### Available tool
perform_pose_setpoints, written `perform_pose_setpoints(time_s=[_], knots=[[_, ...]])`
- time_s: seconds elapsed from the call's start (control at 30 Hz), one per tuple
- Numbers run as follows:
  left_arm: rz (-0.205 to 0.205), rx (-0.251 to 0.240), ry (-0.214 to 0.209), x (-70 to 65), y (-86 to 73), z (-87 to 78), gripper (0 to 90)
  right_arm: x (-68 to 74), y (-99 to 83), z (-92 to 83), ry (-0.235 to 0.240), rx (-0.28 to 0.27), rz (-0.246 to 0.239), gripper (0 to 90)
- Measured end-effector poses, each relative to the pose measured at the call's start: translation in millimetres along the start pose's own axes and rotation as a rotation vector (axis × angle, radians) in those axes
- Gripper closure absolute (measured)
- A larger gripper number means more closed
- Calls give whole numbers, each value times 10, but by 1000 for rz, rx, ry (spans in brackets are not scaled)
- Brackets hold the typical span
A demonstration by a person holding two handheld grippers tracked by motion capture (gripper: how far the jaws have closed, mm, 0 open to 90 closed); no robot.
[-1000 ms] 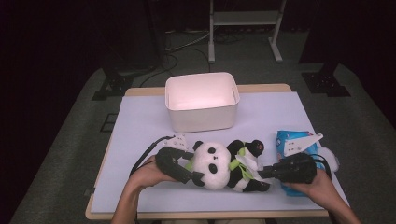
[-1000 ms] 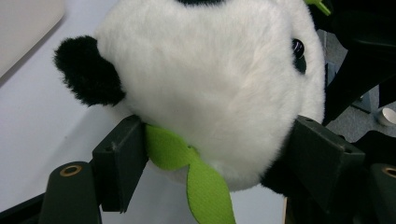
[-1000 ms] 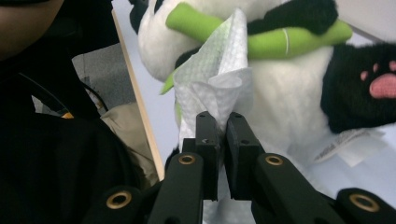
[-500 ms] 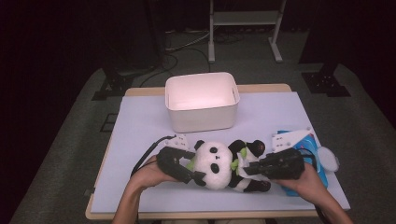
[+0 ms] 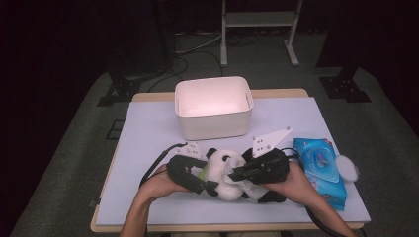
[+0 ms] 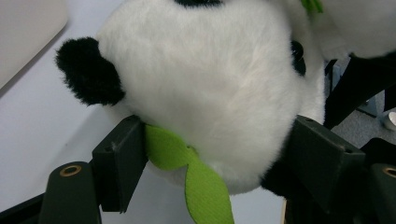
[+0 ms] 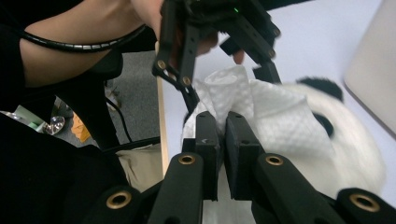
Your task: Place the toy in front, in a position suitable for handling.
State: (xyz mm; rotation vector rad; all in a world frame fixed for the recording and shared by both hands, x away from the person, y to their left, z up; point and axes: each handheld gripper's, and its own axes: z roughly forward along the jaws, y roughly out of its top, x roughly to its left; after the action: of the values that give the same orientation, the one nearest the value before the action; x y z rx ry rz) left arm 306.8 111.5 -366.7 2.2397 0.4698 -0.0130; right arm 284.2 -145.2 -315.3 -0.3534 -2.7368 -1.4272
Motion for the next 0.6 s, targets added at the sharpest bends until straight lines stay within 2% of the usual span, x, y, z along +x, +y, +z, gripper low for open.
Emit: perform_pose_setpoints(time_s=[0.13,0.27,0.33,0.6], knots=[[4,0,-2,-6,2,-1,233,63,56,63,-5,37,-33,838],[3,-2,-4,-13,6,5,232,15,-45,118,-73,121,-48,839],[5,-6,-5,-14,8,13,232,-26,-104,99,-60,101,-20,841],[10,-4,-7,-13,-6,35,210,-51,-191,18,-86,122,-26,846]])
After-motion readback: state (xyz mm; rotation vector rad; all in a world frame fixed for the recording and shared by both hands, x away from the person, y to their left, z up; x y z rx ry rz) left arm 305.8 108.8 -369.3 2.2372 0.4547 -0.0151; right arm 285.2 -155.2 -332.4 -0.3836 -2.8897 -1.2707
